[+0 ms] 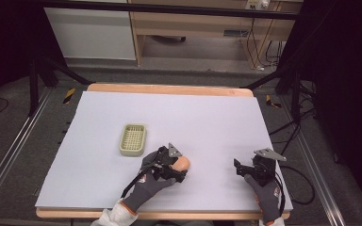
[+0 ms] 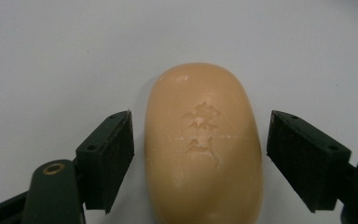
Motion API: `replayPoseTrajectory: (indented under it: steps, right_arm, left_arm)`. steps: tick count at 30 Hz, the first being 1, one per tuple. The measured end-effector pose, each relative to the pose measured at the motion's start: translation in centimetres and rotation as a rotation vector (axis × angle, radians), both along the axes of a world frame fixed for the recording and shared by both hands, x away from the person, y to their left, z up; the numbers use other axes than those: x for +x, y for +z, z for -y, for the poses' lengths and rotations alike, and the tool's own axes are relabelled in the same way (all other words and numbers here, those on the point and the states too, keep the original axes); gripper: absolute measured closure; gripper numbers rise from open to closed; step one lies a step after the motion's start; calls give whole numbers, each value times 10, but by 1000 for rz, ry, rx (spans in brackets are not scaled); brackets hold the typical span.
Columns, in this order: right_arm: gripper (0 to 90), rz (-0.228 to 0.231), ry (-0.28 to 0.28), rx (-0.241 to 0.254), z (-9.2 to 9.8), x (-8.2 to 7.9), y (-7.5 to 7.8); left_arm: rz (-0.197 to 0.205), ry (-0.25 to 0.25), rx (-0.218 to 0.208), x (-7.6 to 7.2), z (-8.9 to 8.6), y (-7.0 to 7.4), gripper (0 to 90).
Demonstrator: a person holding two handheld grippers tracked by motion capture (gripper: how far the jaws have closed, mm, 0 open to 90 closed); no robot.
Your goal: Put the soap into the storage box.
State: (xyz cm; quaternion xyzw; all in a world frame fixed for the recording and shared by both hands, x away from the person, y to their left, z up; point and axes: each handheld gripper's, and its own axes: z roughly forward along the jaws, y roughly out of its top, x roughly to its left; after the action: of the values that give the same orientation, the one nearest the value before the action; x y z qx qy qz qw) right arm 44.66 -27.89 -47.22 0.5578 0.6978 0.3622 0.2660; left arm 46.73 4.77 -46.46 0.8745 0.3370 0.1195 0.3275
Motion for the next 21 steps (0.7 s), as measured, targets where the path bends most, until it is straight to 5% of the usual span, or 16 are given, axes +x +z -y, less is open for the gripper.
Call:
replayPoseTrajectory:
  steps: [21]
  right_arm:
    - [72, -6, -1, -3, 0, 1, -1]
  left_arm:
    - [-20, 0, 52, 1, 6, -6, 309]
